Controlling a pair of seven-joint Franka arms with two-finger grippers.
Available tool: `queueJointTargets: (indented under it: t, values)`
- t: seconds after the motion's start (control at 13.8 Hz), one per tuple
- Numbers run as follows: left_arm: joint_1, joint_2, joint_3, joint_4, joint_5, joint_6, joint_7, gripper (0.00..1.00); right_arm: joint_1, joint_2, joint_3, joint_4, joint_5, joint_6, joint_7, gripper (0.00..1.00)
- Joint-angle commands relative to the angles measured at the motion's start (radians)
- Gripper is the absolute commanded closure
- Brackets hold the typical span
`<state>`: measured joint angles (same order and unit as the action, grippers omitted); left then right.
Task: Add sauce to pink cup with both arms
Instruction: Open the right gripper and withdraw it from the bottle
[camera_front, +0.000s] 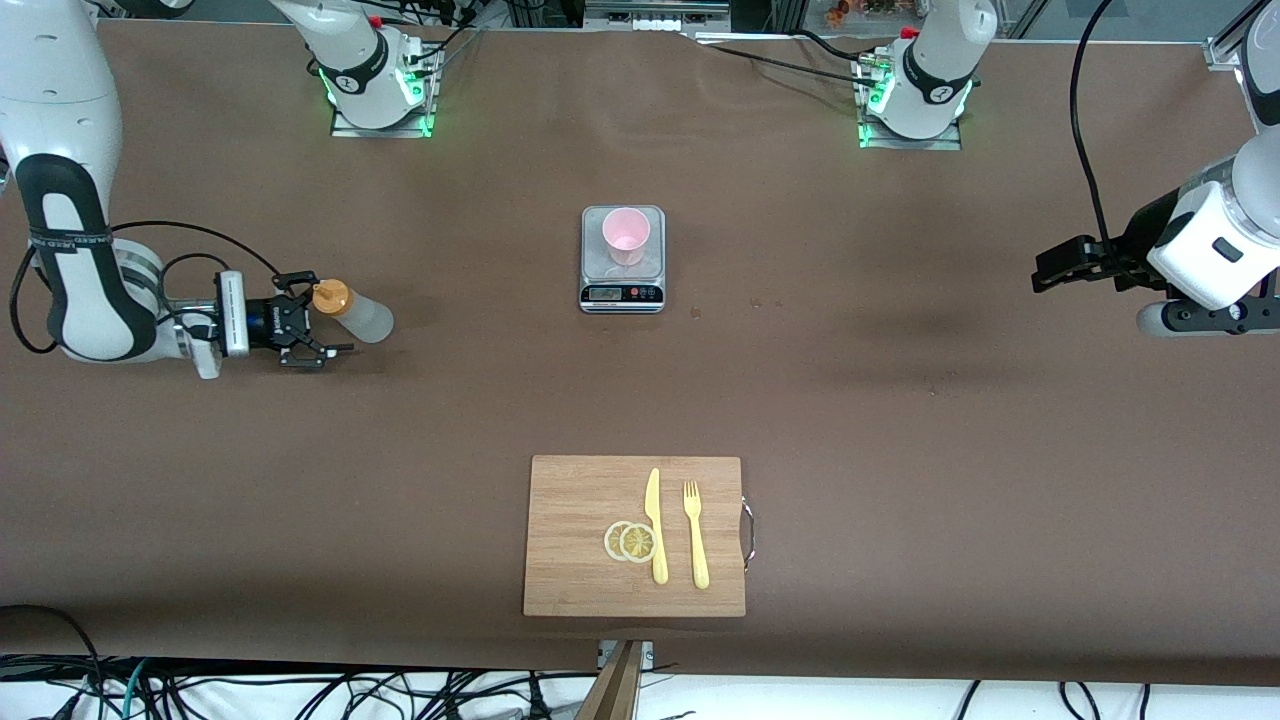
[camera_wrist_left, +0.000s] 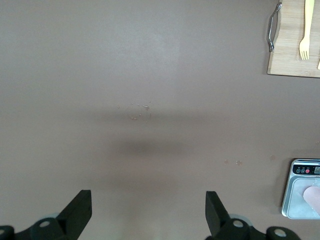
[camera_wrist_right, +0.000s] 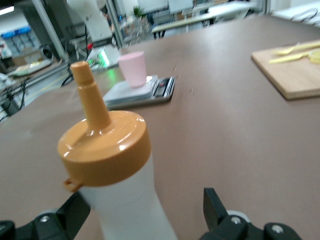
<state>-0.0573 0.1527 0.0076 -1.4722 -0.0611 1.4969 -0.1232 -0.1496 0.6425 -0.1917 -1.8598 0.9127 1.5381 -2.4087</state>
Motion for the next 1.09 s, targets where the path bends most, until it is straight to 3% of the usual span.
queueJointTargets:
  t: [0.0,0.22,0.51,0.8,1.02]
  values:
    - [-0.003,0.008,0.002,0.023,-0.005,-0.017,0.013,0.0,0.013,-0.079,-0.031,0.039,-0.125,0.002,0.121,0.0]
    - [-0.003,0.008,0.002,0.023,-0.005,-0.017,0.013,0.0,0.015,-0.161,-0.04,0.045,-0.237,0.011,0.296,0.0]
    - [-0.003,0.008,0.002,0.023,-0.005,-0.017,0.013,0.0,0.063,-0.191,-0.06,0.117,-0.299,0.007,0.518,0.0]
    - [-0.003,0.008,0.002,0.023,-0.005,-0.017,0.013,0.0,0.22,-0.34,-0.077,0.111,-0.486,0.117,0.989,0.0]
    - [-0.003,0.008,0.002,0.023,-0.005,-0.017,0.013,0.0,0.338,-0.42,-0.072,0.111,-0.706,0.18,1.445,0.0]
